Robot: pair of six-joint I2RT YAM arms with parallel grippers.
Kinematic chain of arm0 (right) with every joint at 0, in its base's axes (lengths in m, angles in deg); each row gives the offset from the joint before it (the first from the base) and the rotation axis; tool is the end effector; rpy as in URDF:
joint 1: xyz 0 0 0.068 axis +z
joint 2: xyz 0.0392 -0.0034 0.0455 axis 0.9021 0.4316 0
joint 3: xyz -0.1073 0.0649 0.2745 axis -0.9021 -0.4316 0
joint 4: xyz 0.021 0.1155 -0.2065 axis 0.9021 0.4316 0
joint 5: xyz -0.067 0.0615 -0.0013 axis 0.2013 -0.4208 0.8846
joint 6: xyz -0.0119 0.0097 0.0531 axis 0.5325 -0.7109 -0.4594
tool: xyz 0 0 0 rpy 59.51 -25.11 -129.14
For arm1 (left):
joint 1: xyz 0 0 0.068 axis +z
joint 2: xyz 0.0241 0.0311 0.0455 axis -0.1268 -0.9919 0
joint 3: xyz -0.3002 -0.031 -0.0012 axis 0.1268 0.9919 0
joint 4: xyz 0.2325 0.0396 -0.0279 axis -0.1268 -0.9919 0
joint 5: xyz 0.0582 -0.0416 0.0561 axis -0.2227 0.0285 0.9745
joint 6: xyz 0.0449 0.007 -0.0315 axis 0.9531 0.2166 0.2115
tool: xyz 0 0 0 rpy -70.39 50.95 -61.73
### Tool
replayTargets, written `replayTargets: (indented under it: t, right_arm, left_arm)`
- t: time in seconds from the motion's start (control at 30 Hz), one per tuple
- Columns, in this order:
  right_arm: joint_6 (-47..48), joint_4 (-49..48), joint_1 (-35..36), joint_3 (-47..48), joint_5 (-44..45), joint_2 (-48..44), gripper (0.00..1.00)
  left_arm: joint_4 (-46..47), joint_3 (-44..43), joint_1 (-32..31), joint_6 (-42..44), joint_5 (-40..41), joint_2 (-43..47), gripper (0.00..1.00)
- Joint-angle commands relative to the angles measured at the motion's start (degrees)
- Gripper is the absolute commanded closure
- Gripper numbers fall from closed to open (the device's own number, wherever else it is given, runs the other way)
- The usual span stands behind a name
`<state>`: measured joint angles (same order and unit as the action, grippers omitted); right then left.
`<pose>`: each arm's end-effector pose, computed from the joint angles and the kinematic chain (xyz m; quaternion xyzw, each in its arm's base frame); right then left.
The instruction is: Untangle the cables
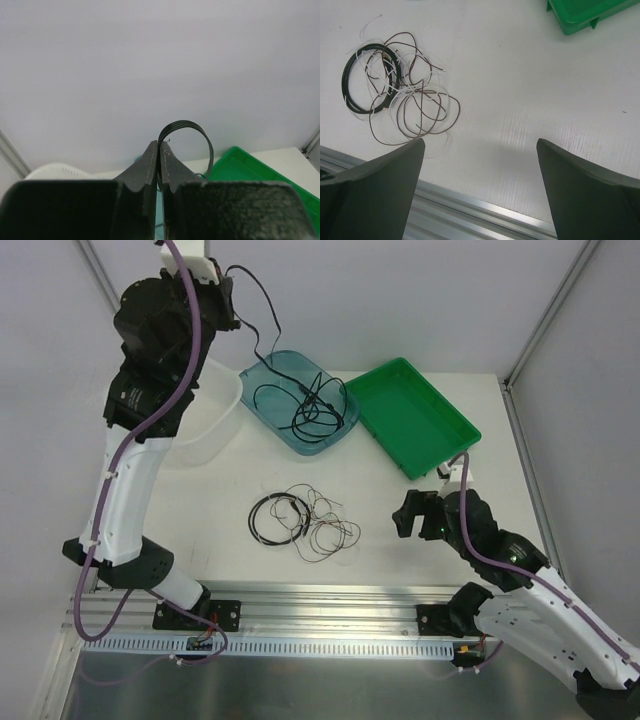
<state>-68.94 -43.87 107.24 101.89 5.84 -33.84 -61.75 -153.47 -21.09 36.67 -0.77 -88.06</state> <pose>0.0726 0.0532 0.3125 -0.1524 0.8391 0.1323 0.5051 0.2108 -0.1001 0.6321 0.0366 0.6027 -0.0734 0.7938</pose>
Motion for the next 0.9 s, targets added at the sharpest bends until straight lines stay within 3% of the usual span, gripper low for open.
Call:
replayTargets:
  t: [0.0, 0.13, 0.27, 0.87]
  right_arm:
    - [1.9, 1.6, 0.3, 1.9, 1.2, -2.5, 0.0]
    - [2.8, 1.3, 0.3, 1.8, -1.0, -2.8, 0.0]
    - [3.5, 1.0, 0.2, 2.0, -2.3, -1.7, 0.0]
    - [3.7, 0.3, 0.3, 1.3, -4.7, 1.1, 0.0]
  left_arm:
    - [15.1, -0.4, 1.3, 6.4, -3.5, -4.3, 1.0]
    - [28.5, 1.0, 3.9, 8.0, -10.2, -9.5, 1.0]
    - [33.4, -0.7, 5.7, 8.9, -13.9, -17.0, 1.0]
    - [41.1, 1.9, 10.9, 5.5, -16.6, -23.7, 1.0]
